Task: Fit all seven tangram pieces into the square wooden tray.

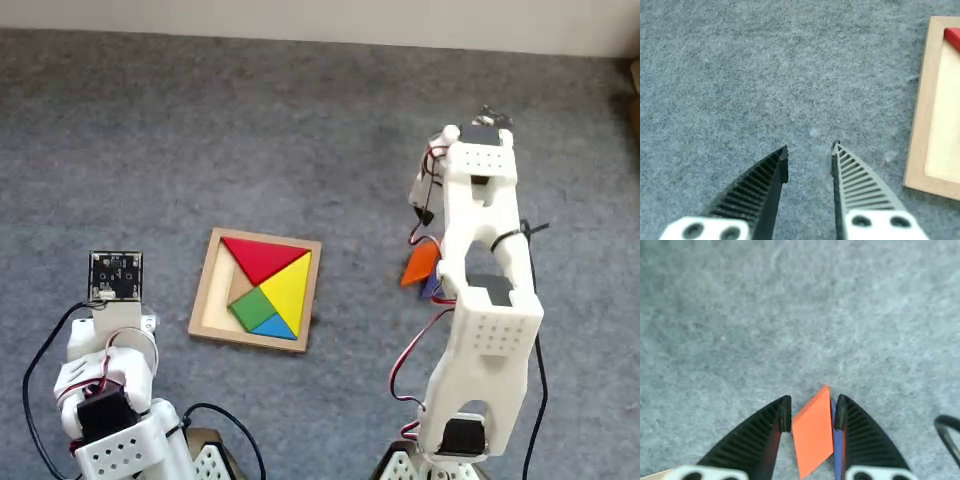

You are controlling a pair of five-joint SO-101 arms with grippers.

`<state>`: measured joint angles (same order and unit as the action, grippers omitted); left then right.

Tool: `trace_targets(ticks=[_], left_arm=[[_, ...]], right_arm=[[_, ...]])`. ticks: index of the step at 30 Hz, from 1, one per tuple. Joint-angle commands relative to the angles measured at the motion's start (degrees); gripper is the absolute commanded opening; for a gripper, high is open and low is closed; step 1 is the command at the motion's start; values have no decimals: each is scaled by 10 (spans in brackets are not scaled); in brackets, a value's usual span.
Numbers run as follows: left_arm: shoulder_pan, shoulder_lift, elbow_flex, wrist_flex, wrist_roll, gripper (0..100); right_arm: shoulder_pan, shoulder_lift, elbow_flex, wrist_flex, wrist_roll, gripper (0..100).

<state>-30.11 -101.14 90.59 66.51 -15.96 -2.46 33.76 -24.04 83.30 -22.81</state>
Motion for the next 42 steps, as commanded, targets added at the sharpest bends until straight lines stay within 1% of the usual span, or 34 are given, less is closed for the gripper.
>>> trace_targets(ticks=[1, 5, 7, 9, 13, 15, 16, 19, 20, 25, 28, 33, 36, 39, 42], left_arm=[[15, -32, -6, -4, 1, 159], [15, -32, -6, -4, 1, 159], [15, -32, -6, -4, 1, 159], [15, -32, -6, -4, 1, 159], [15, -32, -6, -4, 1, 159], [15, -32, -6, -4, 1, 159], [15, -32, -6, -4, 1, 159], [15, -32, -6, -4, 1, 159], [15, -32, -6, -4, 1, 159], [15, -32, -6, -4, 1, 159], [15, -32, -6, -4, 1, 159], [13, -32, -6, -4, 1, 159], [11, -32, -6, -4, 1, 159], [11, -32, -5, -4, 1, 159], [11, -32, -5, -4, 0, 159]], right_arm=[[2, 11, -30, 13, -2, 153], [1, 62, -35, 15, -2, 150], [-8, 80, -36, 39, -2, 149], [-38, 80, -48, 73, -2, 149], [-124, 78, -80, 169, -1, 148], [-158, 77, -93, 177, -1, 137], [-169, 77, -98, 177, 0, 115], [-186, 75, -104, 177, 51, 18], [-188, 65, -104, 177, 68, 0], [-186, -36, -89, 177, 107, 5], [-189, -116, -29, 176, 129, 5], [-223, -255, 104, 174, 162, 5], [-246, -328, 192, 154, 205, 5], [-250, -397, 282, 122, 256, 5], [-248, -473, 368, 76, 265, 5]])
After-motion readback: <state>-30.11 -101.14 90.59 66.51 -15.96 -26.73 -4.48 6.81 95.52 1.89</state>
